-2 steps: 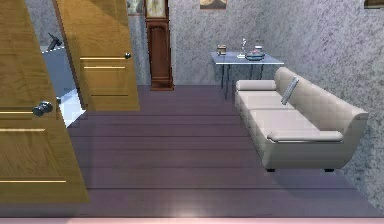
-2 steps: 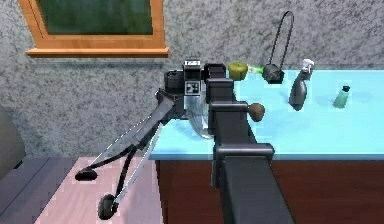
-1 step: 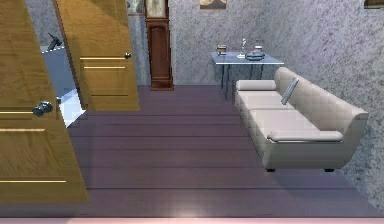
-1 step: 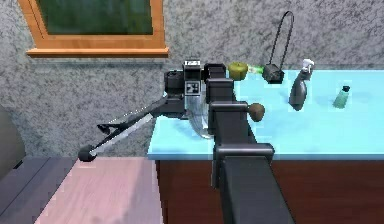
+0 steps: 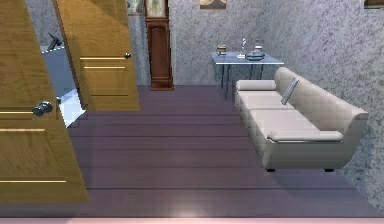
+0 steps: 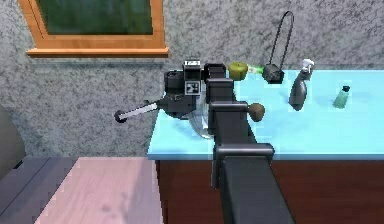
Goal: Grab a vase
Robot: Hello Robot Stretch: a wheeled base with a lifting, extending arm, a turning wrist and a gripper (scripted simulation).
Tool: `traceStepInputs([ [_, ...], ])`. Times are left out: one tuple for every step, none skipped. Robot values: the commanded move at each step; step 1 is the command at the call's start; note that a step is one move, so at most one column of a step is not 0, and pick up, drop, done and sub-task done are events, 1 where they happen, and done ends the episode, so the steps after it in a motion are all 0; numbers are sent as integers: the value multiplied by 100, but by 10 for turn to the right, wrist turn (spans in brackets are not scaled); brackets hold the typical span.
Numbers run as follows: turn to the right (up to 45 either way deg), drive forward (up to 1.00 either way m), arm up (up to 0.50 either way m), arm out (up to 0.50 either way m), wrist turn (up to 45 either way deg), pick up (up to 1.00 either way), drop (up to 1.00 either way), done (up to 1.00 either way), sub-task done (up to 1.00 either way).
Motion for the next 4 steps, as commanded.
traceStepInputs([
  [0,0,0,0,450,0,0,0,0],
  [0,0,0,0,180,0,0,0,0],
  [0,0,0,0,0,100,0,0,0],
  [0,0,0,0,0,0,0,100,0],
])
